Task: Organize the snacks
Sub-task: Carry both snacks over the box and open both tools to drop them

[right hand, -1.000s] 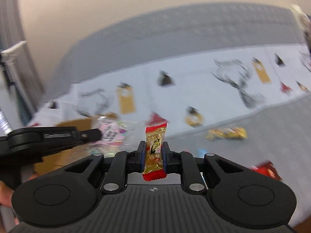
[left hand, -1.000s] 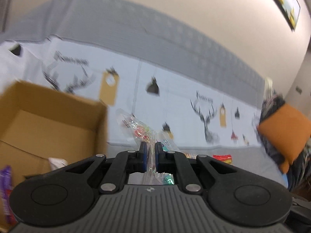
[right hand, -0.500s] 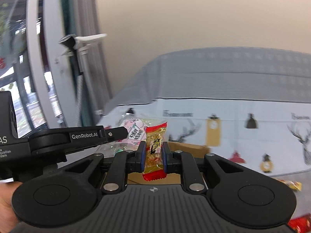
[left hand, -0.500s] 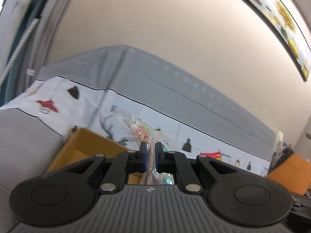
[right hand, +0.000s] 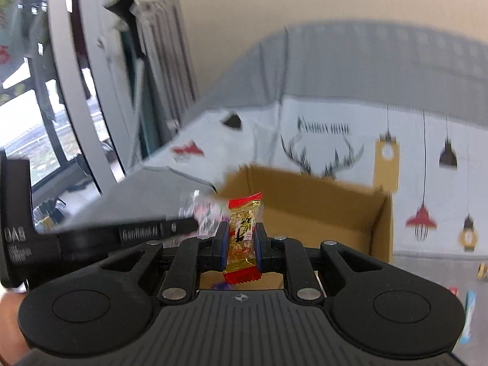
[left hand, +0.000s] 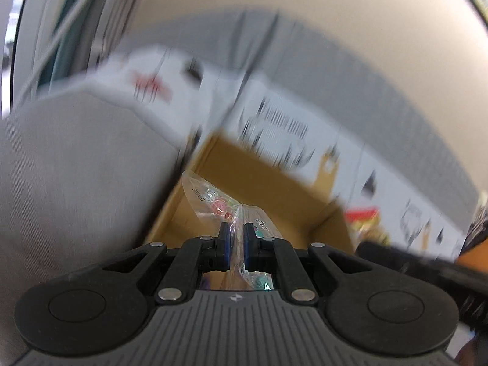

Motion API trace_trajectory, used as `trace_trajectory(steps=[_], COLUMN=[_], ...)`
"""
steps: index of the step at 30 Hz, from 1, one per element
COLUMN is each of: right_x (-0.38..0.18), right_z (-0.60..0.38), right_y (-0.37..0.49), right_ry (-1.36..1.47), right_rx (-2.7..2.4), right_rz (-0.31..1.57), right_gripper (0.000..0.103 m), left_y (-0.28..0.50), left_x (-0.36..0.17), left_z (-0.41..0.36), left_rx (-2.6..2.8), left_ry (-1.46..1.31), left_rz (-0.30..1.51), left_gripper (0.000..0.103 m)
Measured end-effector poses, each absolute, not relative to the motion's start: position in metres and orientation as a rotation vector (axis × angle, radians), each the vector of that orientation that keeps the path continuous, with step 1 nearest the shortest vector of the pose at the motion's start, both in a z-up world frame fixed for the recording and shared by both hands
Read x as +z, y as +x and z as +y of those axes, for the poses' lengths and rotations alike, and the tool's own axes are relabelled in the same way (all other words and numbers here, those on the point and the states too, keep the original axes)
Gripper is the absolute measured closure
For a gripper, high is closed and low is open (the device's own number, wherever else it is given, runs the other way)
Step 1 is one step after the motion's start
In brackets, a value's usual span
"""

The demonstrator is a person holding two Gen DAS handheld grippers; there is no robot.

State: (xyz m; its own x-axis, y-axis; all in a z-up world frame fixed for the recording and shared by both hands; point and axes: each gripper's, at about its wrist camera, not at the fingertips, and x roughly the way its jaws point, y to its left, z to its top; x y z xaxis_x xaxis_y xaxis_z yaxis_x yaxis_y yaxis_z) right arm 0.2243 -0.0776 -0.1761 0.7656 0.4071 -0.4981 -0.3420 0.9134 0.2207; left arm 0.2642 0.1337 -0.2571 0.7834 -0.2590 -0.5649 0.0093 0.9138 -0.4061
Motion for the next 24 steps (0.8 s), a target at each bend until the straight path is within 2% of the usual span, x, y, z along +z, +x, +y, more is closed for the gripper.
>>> trace_trajectory(steps=[4, 11, 16, 17, 18, 19, 20, 21, 22, 23, 24], right_x=[-0.214, -0.273, -0.287, -0.289, -0.288, -0.286, -0.282, -0.278, -0.273, -0.268, -0.264], right_z=[-0.071, -0.071, -0.067, -0.065, -0.065, -0.067, -0.071, -0.075, -0.08, -0.085, -0.092], right_y=[0.235, 0.247, 0.252, 0.251, 0.251, 0.247, 0.244, 0.24, 0.236, 0.235, 0.232], right_ry=[0.071, 0.083, 0.057, 0.039, 0.031, 0.037, 0.059, 0.08, 0.094, 0.099, 0.105], right_rx=[0.372, 0.336, 0.368, 0.371, 0.363, 0.362, 0.37, 0.376, 0.379, 0.376, 0.367], right_rz=[0.629, 0.79, 0.889, 0.906, 0.907, 0.896, 0.879, 0.862, 0.845, 0.835, 0.828], right_gripper=[0.085, 0.085, 0.084, 0.079, 0.071, 0.046, 0.025, 0.018, 0.013, 0.013, 0.013], left_y=[0.275, 0.274, 0.277, 0.277, 0.277, 0.275, 0.274, 0.271, 0.266, 0.26, 0.256], left_x=[-0.29, -0.299, -0.298, -0.296, -0.291, -0.286, -0.279, -0.27, -0.259, -0.248, -0.24], left_z=[0.14, 0.127, 0.122, 0.121, 0.12, 0.119, 0.117, 0.112, 0.105, 0.097, 0.089], left_rx=[-0.161, -0.146, -0.125, -0.119, -0.111, -0.113, -0.124, -0.127, -0.114, -0.099, -0.096], left_ry=[-0.419, -0.296, -0.269, -0.265, -0.262, -0.263, -0.266, -0.258, -0.233, -0.204, -0.182], left_rz=[0.774, 0.795, 0.827, 0.831, 0.831, 0.827, 0.82, 0.803, 0.77, 0.736, 0.712], left_gripper=[0.095, 0.095, 0.091, 0.085, 0.072, 0.065, 0.047, 0.026, 0.017, 0.011, 0.011])
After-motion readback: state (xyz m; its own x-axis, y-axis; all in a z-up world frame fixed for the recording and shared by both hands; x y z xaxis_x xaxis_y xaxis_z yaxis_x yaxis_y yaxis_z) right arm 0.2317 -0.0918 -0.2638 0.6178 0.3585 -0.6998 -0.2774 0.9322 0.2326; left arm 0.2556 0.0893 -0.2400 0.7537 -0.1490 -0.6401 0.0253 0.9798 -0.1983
